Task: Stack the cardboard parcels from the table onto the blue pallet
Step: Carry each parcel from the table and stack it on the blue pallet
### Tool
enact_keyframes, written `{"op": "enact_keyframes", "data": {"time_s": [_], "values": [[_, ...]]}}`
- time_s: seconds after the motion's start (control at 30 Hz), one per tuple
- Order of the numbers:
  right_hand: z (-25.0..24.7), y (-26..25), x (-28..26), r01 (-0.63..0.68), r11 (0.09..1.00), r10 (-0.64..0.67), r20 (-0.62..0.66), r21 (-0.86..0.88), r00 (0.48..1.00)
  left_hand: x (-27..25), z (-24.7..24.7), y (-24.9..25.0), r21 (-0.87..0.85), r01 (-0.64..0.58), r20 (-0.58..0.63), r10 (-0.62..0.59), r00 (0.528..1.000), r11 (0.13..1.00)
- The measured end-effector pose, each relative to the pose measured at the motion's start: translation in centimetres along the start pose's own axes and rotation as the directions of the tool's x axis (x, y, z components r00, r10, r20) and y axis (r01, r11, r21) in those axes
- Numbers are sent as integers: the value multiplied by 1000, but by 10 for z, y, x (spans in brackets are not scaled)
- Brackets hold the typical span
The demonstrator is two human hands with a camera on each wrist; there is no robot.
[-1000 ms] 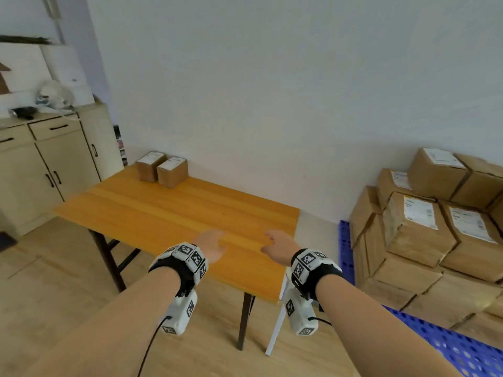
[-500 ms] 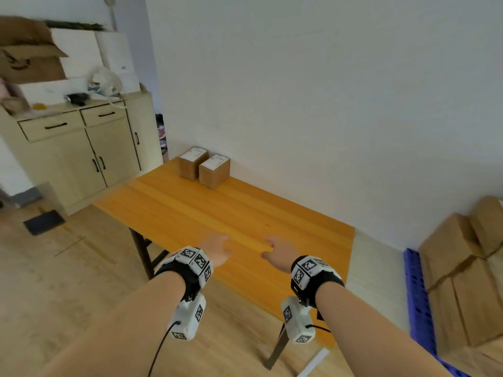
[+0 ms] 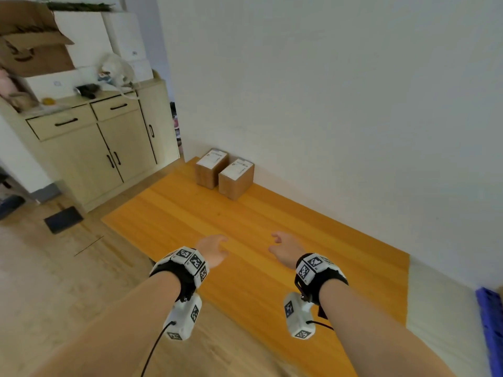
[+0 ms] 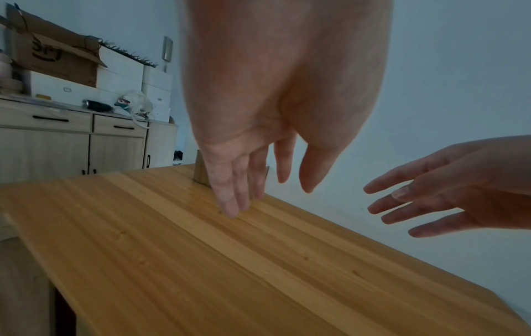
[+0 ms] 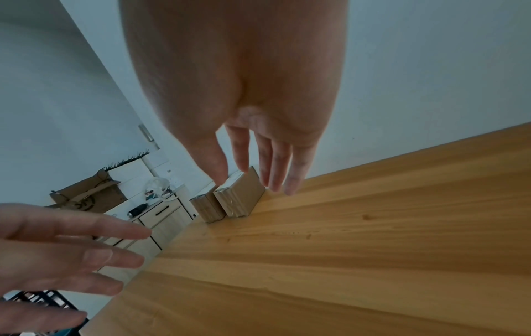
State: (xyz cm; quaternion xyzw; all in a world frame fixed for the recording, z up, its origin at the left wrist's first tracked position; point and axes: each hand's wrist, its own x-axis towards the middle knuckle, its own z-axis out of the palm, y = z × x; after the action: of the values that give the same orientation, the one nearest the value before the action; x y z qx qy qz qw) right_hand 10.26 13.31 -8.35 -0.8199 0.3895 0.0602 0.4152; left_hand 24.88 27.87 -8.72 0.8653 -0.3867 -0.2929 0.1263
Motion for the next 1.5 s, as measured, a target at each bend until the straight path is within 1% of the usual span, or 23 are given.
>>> {"op": "enact_keyframes", "data": {"time_s": [0.1, 0.27, 0.4, 0.5, 0.63, 0.8, 0.97, 1.07, 1.2, 1.37, 1.5], "values": [[5, -10, 24, -20, 1000, 20, -7, 23, 1000, 26, -13, -15, 9, 1, 15, -1, 1000, 1000], [19, -32, 69, -59, 997, 61, -38, 51, 997, 75, -38, -40, -8, -31, 44, 32, 999, 999], [30, -56, 103, -103, 993, 107, -77, 63, 991, 118, -64, -59, 19, -104, 68, 102, 992, 994], [38, -75, 126, -157, 985, 164, -92, 71, 982, 148, -84, -76, 3, -155, 107, 154, 982, 988], [49, -100, 156, -221, 968, 233, -107, 119, 966, 185, -107, -103, 20, -197, 157, 191, 969, 980], [58, -124, 190, -282, 952, 297, -143, 116, 944, 233, -132, -126, -55, -207, 203, 213, 956, 977], [59, -133, 220, -328, 925, 359, -158, 193, 920, 269, -148, -123, -197, -212, 198, 250, 948, 957], [55, -133, 238, -319, 913, 370, -189, 252, 910, 287, -151, -118, -260, -224, 168, 272, 947, 939], [48, -132, 262, -272, 897, 360, -217, 349, 908, 308, -155, -109, -381, -179, 170, 259, 951, 907], [38, -128, 288, -202, 908, 309, -263, 367, 914, 332, -153, -102, -473, -123, 149, 216, 965, 873], [30, -123, 308, -139, 908, 263, -280, 396, 923, 349, -149, -99, -512, -107, 155, 214, 964, 853]]}}
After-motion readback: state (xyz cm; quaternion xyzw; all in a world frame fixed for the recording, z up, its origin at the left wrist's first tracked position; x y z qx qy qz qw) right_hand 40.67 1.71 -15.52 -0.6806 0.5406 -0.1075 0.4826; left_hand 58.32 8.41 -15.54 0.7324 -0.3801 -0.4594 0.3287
